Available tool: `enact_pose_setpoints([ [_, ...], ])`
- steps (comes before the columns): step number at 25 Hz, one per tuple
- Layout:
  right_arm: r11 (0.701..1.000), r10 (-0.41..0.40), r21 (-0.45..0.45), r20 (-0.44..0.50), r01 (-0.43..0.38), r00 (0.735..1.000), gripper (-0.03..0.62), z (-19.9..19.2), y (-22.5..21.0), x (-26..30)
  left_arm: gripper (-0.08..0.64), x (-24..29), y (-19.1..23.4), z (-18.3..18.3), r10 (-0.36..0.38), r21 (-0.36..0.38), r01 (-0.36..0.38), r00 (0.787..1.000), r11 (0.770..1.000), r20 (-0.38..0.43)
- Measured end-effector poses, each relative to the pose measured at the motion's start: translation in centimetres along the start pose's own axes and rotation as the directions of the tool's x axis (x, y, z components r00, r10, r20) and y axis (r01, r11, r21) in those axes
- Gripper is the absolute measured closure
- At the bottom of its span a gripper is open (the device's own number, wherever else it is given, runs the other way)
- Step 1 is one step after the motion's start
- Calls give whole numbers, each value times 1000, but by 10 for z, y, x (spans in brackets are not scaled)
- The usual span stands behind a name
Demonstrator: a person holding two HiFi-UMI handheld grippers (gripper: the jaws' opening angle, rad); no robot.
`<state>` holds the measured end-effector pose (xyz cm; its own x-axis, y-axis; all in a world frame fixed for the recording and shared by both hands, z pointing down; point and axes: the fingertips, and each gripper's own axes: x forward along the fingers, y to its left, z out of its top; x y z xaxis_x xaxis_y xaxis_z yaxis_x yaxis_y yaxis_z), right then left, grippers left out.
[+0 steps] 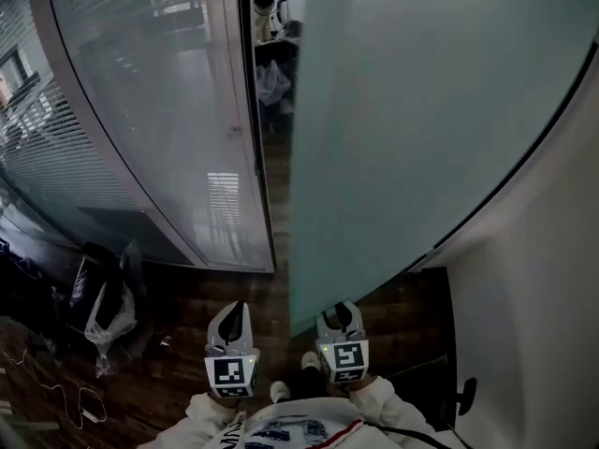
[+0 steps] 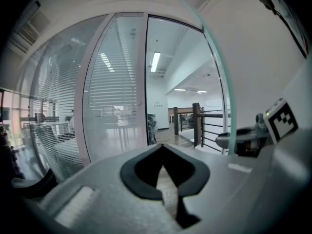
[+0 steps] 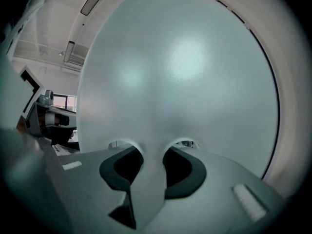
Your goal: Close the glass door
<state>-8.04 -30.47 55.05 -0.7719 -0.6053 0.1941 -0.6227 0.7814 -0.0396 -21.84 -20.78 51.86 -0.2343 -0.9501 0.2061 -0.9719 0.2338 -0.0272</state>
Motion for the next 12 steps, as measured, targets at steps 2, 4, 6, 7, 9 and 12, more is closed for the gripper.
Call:
enact_pose_setpoints([
  [2,1000,2,0,-7,-2,1000,469,3,0,10,557,9,6,2,31,3,-31,999,1000,-12],
  [4,1000,2,-7,-16,-2,1000,469,4,1,20,557,18,10,8,55,1,-55,998,998,-2],
  [6,1000,2,-15,-25,-2,1000,471,4,2,29,557,24,14,12,80,-5,-80,997,997,3],
  [7,1000,5,-17,-28,-6,1000,471,5,4,33,557,27,16,14,94,-5,-94,996,996,2],
  [9,1000,22,-20,-32,-22,999,472,7,7,43,557,32,22,19,117,-3,-117,993,993,7],
  [12,999,30,-27,-35,-31,999,472,9,9,53,557,37,26,22,155,4,-155,988,988,-2],
])
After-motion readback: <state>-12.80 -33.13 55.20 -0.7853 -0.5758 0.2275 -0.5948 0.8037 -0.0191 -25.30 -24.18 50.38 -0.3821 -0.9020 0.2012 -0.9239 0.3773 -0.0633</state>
